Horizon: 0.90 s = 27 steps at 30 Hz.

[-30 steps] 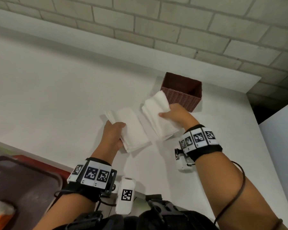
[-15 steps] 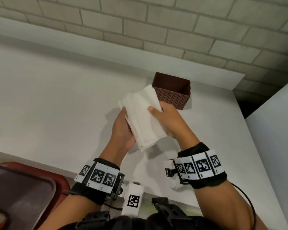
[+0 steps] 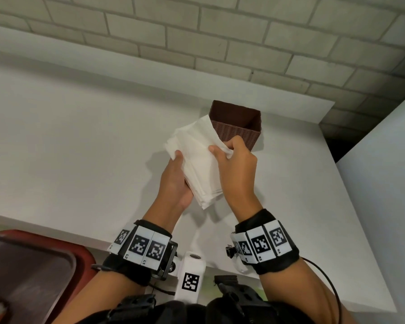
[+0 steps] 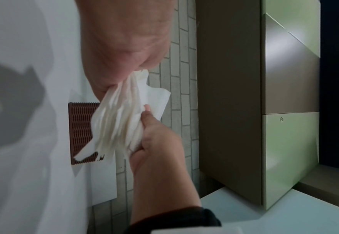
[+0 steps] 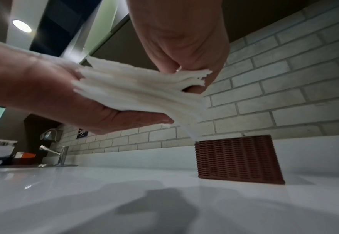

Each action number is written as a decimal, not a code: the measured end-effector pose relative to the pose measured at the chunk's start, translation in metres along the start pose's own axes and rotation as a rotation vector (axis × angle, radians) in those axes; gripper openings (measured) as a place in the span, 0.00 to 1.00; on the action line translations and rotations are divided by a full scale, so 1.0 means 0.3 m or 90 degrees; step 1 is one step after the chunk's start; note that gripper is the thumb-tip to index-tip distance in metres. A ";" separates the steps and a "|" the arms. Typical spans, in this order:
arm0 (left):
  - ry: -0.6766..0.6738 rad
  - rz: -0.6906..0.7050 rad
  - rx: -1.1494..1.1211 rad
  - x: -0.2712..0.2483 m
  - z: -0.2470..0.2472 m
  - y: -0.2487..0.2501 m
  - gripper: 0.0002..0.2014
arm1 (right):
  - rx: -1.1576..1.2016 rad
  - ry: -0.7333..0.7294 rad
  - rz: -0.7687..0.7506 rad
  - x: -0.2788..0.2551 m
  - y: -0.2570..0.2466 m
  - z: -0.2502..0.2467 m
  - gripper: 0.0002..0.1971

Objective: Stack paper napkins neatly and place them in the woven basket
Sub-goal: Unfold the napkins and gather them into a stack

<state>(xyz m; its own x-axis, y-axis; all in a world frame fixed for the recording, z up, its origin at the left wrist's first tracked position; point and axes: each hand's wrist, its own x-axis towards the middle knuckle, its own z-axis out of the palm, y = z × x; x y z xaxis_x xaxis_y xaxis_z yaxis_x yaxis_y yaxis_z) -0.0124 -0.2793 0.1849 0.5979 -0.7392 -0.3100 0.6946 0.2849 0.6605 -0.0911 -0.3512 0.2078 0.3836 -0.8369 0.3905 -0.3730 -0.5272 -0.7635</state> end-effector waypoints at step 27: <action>-0.118 -0.010 0.011 0.019 -0.023 -0.006 0.28 | -0.087 -0.145 -0.006 -0.013 0.002 -0.011 0.14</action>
<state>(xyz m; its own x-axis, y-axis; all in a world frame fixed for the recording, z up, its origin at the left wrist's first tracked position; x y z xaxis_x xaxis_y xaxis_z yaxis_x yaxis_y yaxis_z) -0.0075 -0.2798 0.1770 0.5016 -0.8440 -0.1902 0.6959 0.2630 0.6682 -0.0957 -0.3487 0.2076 0.5626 -0.7851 0.2592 -0.4730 -0.5628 -0.6779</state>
